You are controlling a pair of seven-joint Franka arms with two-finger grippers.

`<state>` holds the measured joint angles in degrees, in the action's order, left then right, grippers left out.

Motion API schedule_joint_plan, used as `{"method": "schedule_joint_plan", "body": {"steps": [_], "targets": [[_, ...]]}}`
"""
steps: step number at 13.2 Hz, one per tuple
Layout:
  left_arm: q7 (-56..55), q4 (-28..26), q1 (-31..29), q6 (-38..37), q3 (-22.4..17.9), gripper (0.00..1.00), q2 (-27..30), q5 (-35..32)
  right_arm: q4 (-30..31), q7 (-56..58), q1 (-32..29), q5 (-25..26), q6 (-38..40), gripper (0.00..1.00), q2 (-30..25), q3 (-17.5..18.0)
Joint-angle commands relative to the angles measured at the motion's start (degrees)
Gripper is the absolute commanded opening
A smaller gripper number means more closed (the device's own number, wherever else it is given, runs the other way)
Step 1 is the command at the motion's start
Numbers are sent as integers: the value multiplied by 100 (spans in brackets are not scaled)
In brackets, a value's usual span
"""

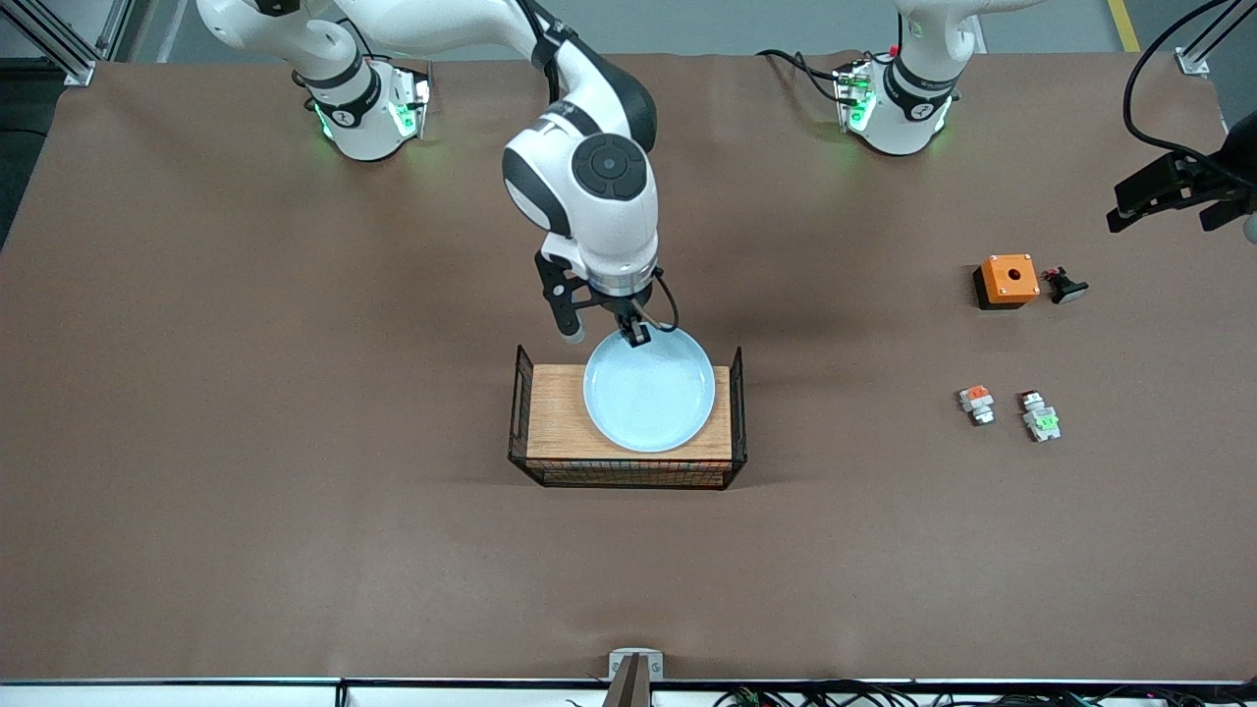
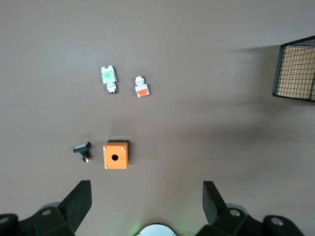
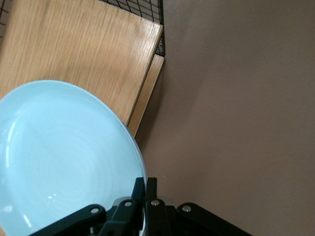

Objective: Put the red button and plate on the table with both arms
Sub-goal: 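Lift the blue plate with the right gripper and carry it off the tray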

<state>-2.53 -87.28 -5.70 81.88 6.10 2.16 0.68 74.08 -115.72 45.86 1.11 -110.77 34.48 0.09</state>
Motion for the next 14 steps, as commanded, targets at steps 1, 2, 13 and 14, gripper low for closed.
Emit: {"method": "schedule_joint_plan", "body": {"steps": [1,2,13,14], "targets": [[-433,-228,201,48,-56,99,206,38,-288,6,159,-23,598,1,-169,-1],[-433,-228,201,39,-65,99,198,29,-332,14,160,-32,870,1,-265,8],[-503,-193,209,30,-56,99,171,20,-359,2883,-612,-226,3104,0,-1540,-71],[-547,-193,218,30,-39,99,171,20,-350,3411,-840,-226,3253,0,-1610,-71]]}}
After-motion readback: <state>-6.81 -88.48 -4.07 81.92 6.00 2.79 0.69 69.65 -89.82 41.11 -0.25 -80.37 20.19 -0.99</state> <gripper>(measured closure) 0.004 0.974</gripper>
